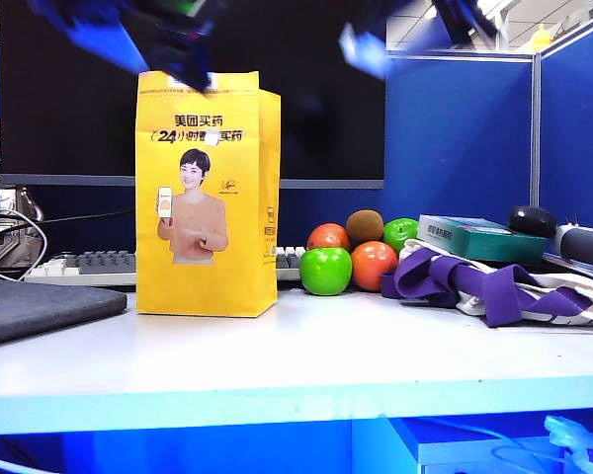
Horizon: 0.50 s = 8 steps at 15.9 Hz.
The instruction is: Pick up the transparent tape and throw it into the yellow paper bag.
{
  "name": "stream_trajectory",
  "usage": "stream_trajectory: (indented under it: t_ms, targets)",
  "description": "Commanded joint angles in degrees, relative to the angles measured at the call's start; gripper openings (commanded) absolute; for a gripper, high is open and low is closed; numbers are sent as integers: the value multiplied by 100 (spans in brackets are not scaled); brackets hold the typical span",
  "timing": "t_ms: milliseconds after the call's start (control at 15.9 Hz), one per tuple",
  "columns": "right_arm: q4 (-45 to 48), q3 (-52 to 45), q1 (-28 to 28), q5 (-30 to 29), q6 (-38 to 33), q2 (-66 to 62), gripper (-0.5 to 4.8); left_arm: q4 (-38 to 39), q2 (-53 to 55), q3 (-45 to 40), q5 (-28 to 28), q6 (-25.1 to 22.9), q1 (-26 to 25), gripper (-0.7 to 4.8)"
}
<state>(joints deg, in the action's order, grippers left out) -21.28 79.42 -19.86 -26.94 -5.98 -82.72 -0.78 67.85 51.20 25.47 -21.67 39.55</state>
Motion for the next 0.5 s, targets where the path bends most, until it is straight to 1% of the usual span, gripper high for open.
stream_trajectory:
  t_ms: [63, 126, 189, 251, 314, 440, 503]
  targets:
    - [240, 431, -170, -291, 2, -79, 107, -835, -289, 28, 103, -708, -2, 479]
    - [315, 619, -227, -472, -2, -179, 107, -942, -400, 37, -68, -708, -7, 479]
    - [306, 866, -291, -643, -4, -330, 108, -782, -527, 184, -339, -682, -96, 469]
    - [304, 1213, -361, -774, -7, -588, 108, -398, -619, 474, -704, -658, -302, 462]
    - [297, 1515, -444, -841, -7, -828, 108, 61, -673, 763, -1021, -483, -452, 462]
    - [280, 2087, -474, -925, -7, -1281, 107, 1126, -669, 1475, -1943, 48, -929, 462]
    - [256, 2415, -540, -920, -4, -1565, 107, 1344, -669, 1674, -2413, 181, -1213, 462]
